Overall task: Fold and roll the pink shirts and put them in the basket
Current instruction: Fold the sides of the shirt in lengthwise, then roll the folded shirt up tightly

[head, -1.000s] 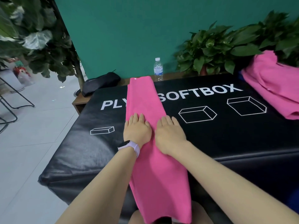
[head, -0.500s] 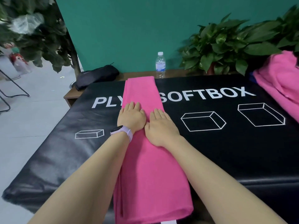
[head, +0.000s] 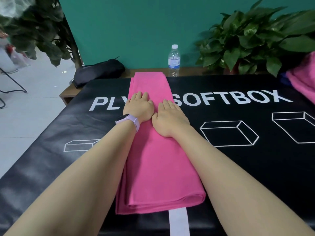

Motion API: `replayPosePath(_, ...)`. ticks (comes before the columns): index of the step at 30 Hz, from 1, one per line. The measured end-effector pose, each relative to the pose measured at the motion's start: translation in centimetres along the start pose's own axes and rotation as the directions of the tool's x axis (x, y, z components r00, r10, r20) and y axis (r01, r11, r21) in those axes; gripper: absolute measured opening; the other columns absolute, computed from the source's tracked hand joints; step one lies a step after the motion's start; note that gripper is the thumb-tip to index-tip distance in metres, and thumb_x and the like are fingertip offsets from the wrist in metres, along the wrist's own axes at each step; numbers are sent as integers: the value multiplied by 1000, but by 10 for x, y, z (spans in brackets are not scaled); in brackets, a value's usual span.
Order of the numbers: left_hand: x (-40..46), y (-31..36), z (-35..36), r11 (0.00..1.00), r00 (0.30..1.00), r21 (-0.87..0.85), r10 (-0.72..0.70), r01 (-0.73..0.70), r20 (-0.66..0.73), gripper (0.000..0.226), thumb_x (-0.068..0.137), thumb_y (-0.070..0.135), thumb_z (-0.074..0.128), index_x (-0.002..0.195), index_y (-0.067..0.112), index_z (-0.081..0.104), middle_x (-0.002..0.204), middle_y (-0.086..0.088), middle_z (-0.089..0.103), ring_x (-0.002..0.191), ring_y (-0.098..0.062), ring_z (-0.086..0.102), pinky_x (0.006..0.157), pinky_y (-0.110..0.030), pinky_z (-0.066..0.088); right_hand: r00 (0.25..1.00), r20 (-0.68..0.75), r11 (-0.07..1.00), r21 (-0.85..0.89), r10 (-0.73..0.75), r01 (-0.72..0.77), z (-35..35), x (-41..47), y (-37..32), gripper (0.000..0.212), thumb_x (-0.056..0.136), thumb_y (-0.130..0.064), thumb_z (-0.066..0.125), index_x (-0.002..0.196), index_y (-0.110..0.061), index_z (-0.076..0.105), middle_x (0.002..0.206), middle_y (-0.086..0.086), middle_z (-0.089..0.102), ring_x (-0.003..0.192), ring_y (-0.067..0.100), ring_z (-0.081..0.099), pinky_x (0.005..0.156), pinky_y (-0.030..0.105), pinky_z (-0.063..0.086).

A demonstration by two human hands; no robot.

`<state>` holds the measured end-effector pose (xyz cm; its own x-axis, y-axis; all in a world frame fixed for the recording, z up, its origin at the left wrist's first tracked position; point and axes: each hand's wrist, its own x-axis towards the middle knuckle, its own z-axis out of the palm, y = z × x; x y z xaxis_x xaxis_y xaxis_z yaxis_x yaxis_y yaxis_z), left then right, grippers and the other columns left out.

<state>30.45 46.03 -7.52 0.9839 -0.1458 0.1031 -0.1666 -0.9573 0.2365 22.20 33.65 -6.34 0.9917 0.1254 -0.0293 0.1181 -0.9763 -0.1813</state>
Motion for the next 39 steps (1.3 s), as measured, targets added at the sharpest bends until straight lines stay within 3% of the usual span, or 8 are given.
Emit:
replayPosePath(8,23,-5,0,1000,1000,10,0,0,-6,46,103,28,24,142,9,40,147,-14,41,141,-30,32,118,-46,23,998,57,1000,-12,-16,17,-6,24,3,63,107,-33,15,160,-2,2,169,13,-4,156,23,-5,127,39,-3)
replayPosePath(12,24,-6,2,1000,999,26,10,-9,-31,40,102,29,27,131,10,47,139,-11,47,136,-28,36,115,-46,24,1000,-10,999,40,-25,25,1,28,4,61,106,-30,20,158,0,18,168,16,11,156,24,6,126,39,3)
replayPosePath(15,12,1,-2,994,988,111,14,3,-151,35,101,27,34,117,8,58,126,-13,53,120,-31,44,105,-42,31,972,-234,998,47,-30,42,0,22,1,39,99,-24,37,122,-1,58,136,16,50,132,32,39,114,42,28)
replayPosePath(18,-8,12,-15,976,994,217,15,9,-111,31,102,25,34,122,8,51,127,-15,50,116,-34,47,88,-40,34,920,-364,989,-91,-145,120,-6,6,-6,22,93,-18,44,99,-8,62,107,11,59,105,32,52,93,41,35)
replayPosePath(24,-78,12,-45,963,958,243,48,-119,282,49,108,36,26,150,15,34,150,-17,35,141,-36,31,115,-51,29,968,-112,971,-105,-227,215,-14,-57,6,33,107,-25,32,130,-11,51,132,8,52,123,29,46,97,42,35)
replayPosePath(29,-202,-10,-41,900,899,36,432,-435,71,50,107,34,38,150,10,42,156,-10,39,143,-27,36,120,-39,25,867,-202,889,-155,-455,431,-16,-155,30,30,103,-30,48,125,-17,62,121,-2,56,116,19,46,98,42,41)
replayPosePath(33,-263,-21,-38,907,903,-18,420,-420,92,58,108,43,29,159,17,25,166,-5,19,154,-18,12,125,-30,4,860,-258,885,35,-441,464,-9,-206,40,20,102,-23,55,115,-16,68,107,-8,61,100,12,49,91,39,46)
replayPosePath(39,-297,-15,-43,953,949,0,302,-303,97,56,107,51,20,160,32,17,168,8,10,154,-12,5,124,-35,3,931,-260,938,166,-255,303,7,-239,33,34,107,-34,43,135,-25,61,137,-11,53,131,10,42,113,41,36)
